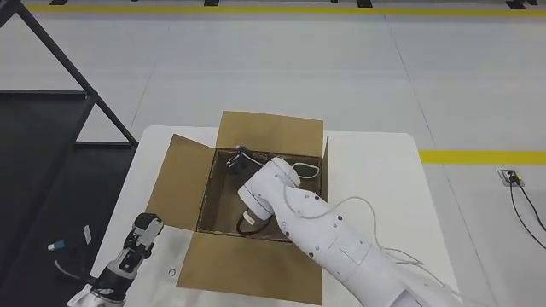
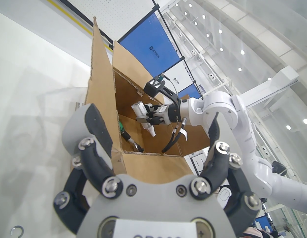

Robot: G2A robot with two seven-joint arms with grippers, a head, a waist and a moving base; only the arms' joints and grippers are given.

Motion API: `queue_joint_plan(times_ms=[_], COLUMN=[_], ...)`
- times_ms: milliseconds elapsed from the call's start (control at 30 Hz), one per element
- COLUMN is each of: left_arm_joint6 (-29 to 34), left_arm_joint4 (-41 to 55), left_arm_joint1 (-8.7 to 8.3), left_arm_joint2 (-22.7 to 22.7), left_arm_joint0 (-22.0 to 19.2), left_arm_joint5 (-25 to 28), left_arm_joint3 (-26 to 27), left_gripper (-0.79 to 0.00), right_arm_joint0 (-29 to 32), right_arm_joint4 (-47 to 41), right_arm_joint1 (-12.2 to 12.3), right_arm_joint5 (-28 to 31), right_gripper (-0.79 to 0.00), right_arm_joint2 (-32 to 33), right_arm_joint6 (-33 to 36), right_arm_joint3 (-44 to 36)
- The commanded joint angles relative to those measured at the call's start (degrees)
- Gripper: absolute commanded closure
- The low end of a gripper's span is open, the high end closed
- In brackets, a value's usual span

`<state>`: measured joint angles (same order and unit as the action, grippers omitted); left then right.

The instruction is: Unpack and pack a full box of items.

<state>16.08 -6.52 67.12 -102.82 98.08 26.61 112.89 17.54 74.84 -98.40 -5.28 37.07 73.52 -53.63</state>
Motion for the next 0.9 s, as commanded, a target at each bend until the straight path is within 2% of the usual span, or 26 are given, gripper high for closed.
queue_joint_plan(times_ms=[0, 167, 233, 433, 500, 867], left_arm_joint6=[0.20, 0.35, 0.36, 0.30, 0.27, 0.49], left_arm_joint4=[-0.06, -0.26, -0.36, -0.60, -0.61, -1.37], left_arm_joint1=[-0.01, -0.02, -0.02, -0.02, -0.02, -0.04], left_arm_joint2=[0.13, 0.22, 0.21, 0.13, 0.10, 0.56], left_arm_joint0=[-0.14, -0.38, -0.43, -0.52, -0.62, -1.44], left_arm_joint5=[-0.08, -0.27, -0.38, -0.87, -1.06, -2.26], left_arm_joint3=[-0.02, -0.04, -0.04, -0.07, -0.12, 0.45], left_gripper=[-0.785, -0.785, -0.785, -0.785, -0.785, -0.785], right_arm_joint0=[-0.03, 0.00, 0.02, -0.26, -0.37, 0.33], right_arm_joint4=[-0.05, -0.75, -0.61, -0.99, -1.22, -0.15], right_arm_joint1=[-0.07, -0.40, -0.62, -1.15, -1.30, -1.52], right_arm_joint5=[0.36, 1.59, 1.97, 2.96, 3.51, 4.51], right_gripper=[0.000, 0.000, -0.052, -0.120, -0.179, -0.268], right_arm_joint2=[0.46, 1.49, 1.50, 2.25, 2.54, 3.84], right_arm_joint6=[-0.25, -0.96, -1.42, -3.17, -3.49, -4.38], right_arm_joint3=[1.18, 4.37, 5.60, 8.55, 9.35, 9.32])
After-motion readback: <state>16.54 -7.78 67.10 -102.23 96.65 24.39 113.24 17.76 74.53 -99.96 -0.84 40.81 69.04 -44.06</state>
